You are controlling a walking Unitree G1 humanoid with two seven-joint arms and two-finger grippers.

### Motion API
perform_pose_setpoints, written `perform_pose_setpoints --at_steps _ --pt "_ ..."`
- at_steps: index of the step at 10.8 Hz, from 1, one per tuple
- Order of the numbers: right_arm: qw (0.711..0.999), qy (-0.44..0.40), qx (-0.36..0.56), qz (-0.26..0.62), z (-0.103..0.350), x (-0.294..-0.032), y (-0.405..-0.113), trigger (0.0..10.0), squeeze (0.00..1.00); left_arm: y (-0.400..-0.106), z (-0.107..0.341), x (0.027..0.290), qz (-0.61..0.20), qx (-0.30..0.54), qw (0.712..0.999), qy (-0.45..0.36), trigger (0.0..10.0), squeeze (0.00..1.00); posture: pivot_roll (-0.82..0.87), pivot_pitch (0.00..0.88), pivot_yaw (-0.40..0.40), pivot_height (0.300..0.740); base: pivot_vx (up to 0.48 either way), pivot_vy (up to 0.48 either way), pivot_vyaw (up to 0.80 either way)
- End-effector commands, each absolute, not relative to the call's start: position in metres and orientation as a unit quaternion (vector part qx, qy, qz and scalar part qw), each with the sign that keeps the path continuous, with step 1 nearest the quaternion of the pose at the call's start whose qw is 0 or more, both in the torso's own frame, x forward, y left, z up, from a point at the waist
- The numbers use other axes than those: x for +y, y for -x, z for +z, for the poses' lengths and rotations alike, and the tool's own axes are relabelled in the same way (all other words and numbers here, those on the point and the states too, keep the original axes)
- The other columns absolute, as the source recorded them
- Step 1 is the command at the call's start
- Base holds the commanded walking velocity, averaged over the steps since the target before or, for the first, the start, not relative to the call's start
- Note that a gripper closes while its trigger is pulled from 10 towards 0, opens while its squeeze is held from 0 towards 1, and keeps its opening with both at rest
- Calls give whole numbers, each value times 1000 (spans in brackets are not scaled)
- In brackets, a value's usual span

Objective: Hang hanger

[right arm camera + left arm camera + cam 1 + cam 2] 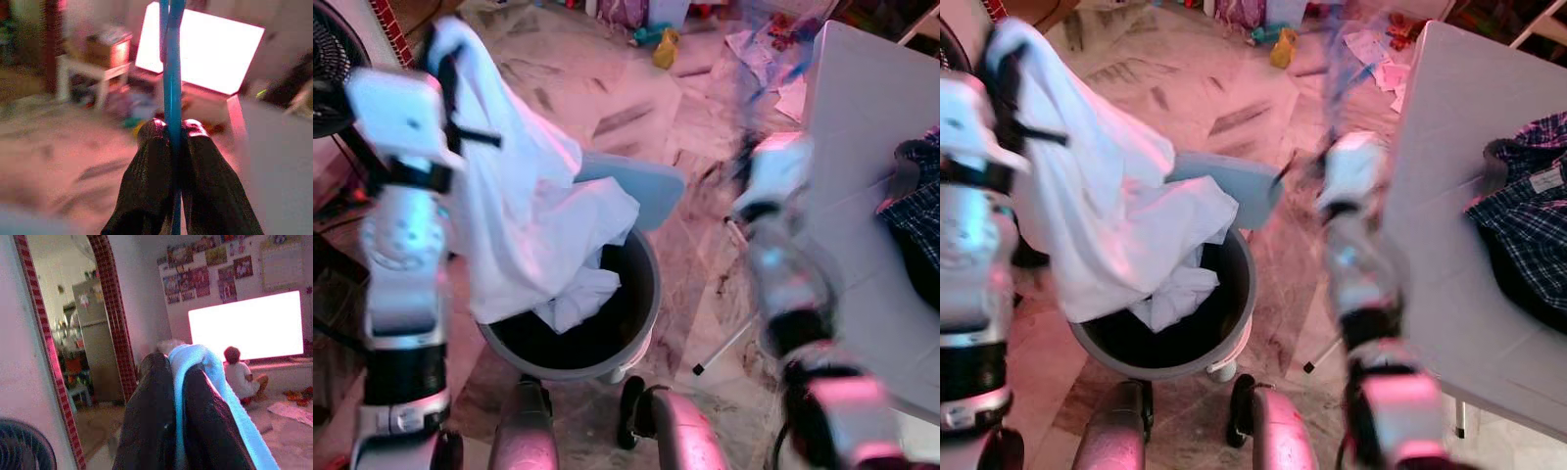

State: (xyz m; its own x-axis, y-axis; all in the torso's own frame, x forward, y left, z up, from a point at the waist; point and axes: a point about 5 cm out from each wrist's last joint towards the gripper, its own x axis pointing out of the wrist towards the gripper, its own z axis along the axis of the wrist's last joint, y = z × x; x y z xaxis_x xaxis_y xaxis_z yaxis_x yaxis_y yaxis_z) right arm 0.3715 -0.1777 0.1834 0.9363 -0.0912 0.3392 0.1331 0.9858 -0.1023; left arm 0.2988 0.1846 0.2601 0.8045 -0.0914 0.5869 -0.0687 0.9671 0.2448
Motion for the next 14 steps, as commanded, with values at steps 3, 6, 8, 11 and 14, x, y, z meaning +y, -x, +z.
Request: perform_pose_setpoints --at_steps 3,6,8,11,14 --pt "968 94 -202 -119 205 -218 -367 10000 0 -305 216 167 -3 -219 970 -104 8549 0 149 138 -124 740 0 0 0" --pt "976 91 -171 -98 177 -211 -354 10000 0 -298 198 162 0 -185 977 -104 10000 0 146 155 -118 740 0 0 0" --pt "979 91 -163 -86 171 -203 -352 10000 0 -299 195 158 1 -179 975 -131 10000 0 148 170 -116 740 0 0 0" --pt "980 94 -157 -81 168 -201 -349 10000 0 -288 175 108 -175 -130 970 -106 10000 0 129 185 -108 740 0 0 0" --pt "981 99 -147 -84 162 -203 -344 10000 0 -313 227 176 -8 -200 973 -113 10000 0 129 206 -109 740 0 0 0"
